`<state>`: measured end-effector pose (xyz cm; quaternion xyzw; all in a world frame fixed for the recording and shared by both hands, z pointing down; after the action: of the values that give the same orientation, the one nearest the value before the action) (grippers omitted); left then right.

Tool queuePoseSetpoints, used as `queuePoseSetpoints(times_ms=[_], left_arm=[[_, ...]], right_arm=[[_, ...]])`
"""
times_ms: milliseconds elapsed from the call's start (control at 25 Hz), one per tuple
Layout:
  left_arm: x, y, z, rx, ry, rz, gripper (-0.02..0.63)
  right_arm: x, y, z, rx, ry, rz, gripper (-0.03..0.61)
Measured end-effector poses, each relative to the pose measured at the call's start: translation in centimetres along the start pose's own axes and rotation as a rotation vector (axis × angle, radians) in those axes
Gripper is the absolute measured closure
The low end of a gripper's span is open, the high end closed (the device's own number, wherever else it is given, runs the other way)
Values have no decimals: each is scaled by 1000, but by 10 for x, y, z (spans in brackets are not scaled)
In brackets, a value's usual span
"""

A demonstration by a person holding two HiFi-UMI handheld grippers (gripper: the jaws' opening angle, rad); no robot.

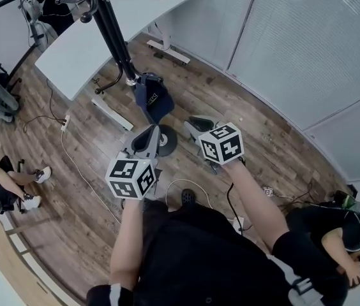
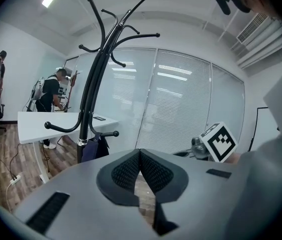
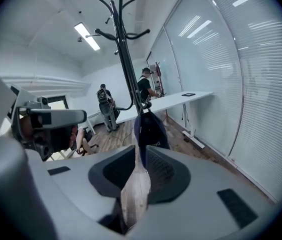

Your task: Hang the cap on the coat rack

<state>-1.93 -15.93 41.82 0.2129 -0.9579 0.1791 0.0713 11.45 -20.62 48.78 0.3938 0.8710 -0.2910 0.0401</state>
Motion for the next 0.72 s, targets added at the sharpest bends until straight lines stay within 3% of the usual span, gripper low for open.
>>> queuePoseSetpoints(times_ms=[440,720], left_arm=[[1,0,28,-56,-32,-3,598],[5,14,34,-73,-67,8,598]], right_arm=[[24,40,64,-219,57,6,518],[37,52,74,-303,74,64,534]])
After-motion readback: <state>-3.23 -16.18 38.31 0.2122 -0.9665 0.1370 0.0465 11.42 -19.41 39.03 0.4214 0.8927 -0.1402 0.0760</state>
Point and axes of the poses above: the fingertips, and each gripper's own axes: y backward along the fingers, x to its left, z out of its top, the point moved 4 cm from there along y, backward along the fingers, and after that the axes turned 4 degrees about z, right-handed, at the moved point
